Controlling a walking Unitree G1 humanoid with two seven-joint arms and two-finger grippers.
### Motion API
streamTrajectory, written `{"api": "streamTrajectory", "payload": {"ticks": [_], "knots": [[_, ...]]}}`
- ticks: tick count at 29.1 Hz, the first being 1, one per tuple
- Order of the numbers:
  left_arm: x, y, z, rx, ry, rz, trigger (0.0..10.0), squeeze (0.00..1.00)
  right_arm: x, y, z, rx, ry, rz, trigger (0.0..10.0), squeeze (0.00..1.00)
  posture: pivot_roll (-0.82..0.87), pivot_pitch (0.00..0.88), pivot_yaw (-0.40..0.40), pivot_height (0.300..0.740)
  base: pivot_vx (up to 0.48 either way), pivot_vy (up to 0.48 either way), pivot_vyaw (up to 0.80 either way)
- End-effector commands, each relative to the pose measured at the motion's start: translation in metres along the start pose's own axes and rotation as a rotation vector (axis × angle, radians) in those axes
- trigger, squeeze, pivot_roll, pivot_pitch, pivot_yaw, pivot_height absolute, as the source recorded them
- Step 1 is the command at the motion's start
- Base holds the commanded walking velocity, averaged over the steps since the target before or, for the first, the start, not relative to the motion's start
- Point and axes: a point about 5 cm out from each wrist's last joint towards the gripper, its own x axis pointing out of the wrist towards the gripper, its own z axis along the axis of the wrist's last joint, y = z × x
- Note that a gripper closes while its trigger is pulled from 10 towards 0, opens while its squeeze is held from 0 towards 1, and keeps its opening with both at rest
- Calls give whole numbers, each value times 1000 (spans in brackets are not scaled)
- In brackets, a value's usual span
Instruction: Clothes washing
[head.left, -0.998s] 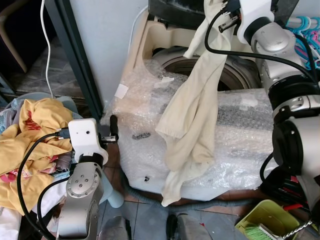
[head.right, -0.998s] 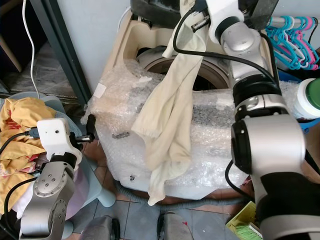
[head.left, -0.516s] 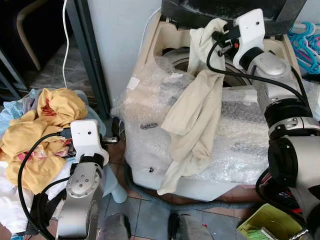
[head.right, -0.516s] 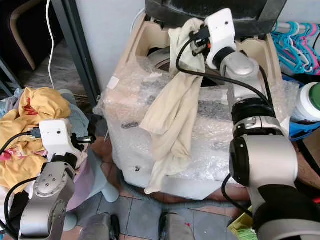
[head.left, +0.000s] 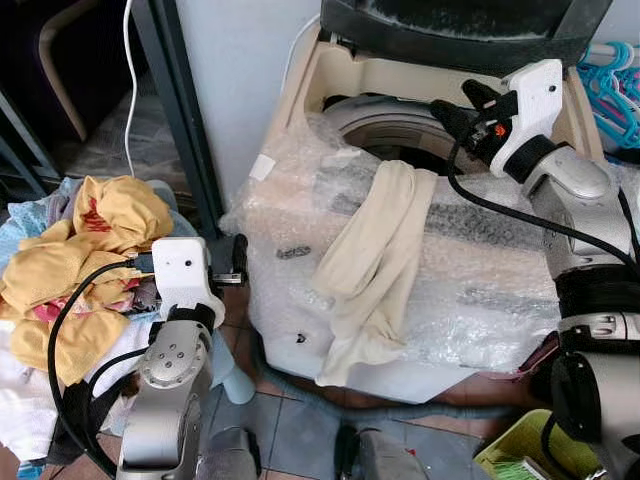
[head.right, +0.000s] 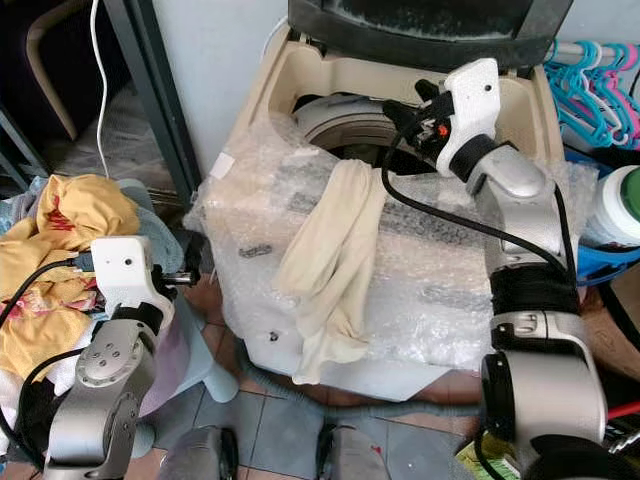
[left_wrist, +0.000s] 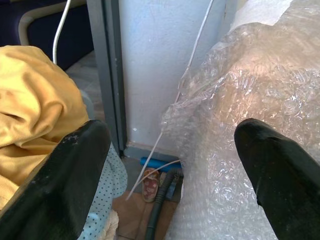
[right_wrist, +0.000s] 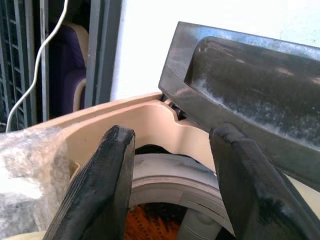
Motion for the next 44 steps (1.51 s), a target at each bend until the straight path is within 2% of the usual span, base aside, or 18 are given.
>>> {"api": "streamTrajectory", "payload": {"ticks": [1,4,6,7,9,10,11,15,19,21,24,30,35,36,37,42,44], "knots": [[-3,2,-2,5,13,6,10000,0,-12,1,2,58,-1,59,10000,1000,37,113,-42,740,0,0,0],[-3,2,-1,21,0,-5,10000,0,-27,9,0,145,25,131,10000,1000,32,114,-40,740,0,0,0],[-2,0,0,23,-8,-19,10000,0,-36,19,-4,198,54,214,10000,1000,26,113,-37,740,0,0,0],[0,-1,1,47,-17,-13,10000,0,-52,41,-11,251,113,361,10000,1000,21,110,-34,740,0,0,0],[2,-2,2,55,-22,-9,10000,0,-61,57,-19,252,154,431,10000,396,17,110,-33,740,0,0,0],[3,-3,2,53,-21,-8,10000,0,-64,63,-25,217,167,436,10000,0,13,110,-31,740,0,0,0],[4,-3,2,48,-21,-6,10000,0,-65,72,-34,179,172,422,10000,0,13,110,-31,740,0,0,0],[5,-4,1,52,-17,-5,10000,0,-58,82,-38,188,141,339,10000,0,14,110,-30,740,0,0,0],[5,-3,2,60,-16,0,10000,0,-50,87,-37,8,107,207,10000,0,23,110,-24,740,-211,0,0],[5,-1,1,57,-8,3,10000,0,-48,93,-36,-103,91,212,10000,0,17,111,-17,740,-337,0,0],[4,-4,-1,56,-1,-14,10000,0,-44,90,-34,-140,62,134,10000,0,12,111,-15,740,-428,0,0],[7,-5,0,54,-6,-17,10000,0,-37,91,-28,-155,7,68,10000,0,14,109,-24,740,-374,0,0],[4,-4,0,55,-10,-2,10000,0,-43,80,-31,-126,13,-95,10000,0,25,110,-33,740,-107,0,0],[4,-1,1,61,-14,7,10000,0,-47,77,-35,-86,30,-164,10000,0,28,115,-33,740,0,0,0],[4,0,1,62,-15,7,10000,0,-49,77,-37,-67,37,-178,10000,0,27,116,-33,740,0,0,0],[3,0,-1,45,-5,-8,10000,0,-60,81,-50,26,94,-208,10000,0,22,115,-34,740,0,0,0],[4,-1,-1,50,-11,-10,10000,0,-64,90,-59,57,139,-173,10000,0,15,116,-39,740,0,0,0]]}}
